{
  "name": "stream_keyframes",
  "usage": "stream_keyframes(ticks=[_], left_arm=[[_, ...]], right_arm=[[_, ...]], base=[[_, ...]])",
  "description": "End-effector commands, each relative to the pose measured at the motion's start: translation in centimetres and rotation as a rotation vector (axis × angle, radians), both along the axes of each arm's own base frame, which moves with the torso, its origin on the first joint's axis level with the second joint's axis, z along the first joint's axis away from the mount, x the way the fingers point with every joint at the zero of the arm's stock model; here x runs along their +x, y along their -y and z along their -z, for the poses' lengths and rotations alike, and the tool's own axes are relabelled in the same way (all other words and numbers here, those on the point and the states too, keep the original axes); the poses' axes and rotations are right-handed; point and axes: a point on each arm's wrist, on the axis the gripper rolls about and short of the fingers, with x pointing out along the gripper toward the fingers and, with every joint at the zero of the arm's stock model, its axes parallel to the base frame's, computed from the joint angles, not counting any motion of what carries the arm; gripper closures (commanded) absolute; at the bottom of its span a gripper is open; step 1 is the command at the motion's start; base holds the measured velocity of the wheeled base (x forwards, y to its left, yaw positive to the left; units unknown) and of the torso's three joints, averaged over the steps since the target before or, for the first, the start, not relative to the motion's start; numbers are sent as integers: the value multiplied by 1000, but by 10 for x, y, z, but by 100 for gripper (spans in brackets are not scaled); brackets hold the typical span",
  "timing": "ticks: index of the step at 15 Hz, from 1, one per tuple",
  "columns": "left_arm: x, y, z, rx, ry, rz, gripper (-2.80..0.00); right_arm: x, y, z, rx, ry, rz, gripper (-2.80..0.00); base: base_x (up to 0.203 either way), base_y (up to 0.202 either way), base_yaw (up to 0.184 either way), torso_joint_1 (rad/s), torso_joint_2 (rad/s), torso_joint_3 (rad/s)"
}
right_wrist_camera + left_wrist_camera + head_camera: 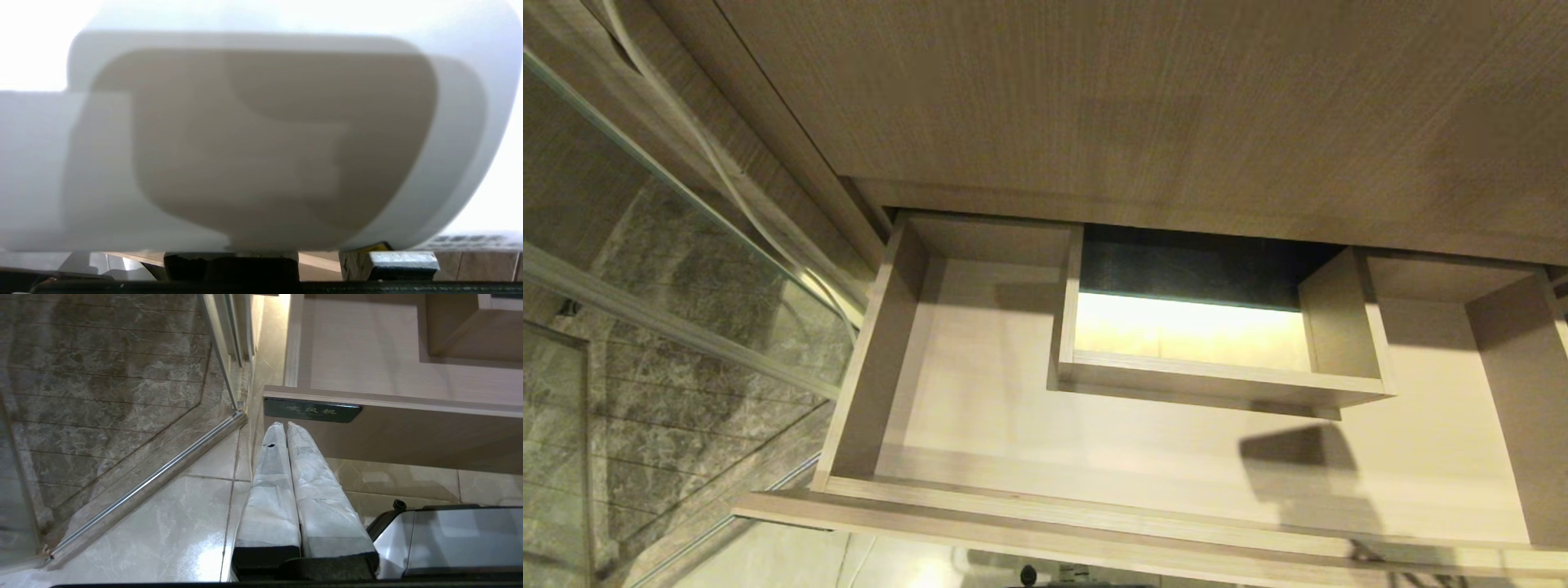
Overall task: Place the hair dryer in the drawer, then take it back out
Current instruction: Place it on the countertop
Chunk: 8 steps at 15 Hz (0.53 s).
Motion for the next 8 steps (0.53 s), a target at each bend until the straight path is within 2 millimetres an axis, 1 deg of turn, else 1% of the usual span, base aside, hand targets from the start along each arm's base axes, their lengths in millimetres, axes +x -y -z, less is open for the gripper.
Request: stream_keyframes(ticks=[1,8], left_arm=[[0,0,0,0,1,0,0],[0,0,0,-1,0,0,0]], right_arm=[[0,0,0,-1,-2,-2,0],[2,1,1,11,-22,5,0]], base=[[0,0,0,0,0,0],[0,0,0,0,0,0]])
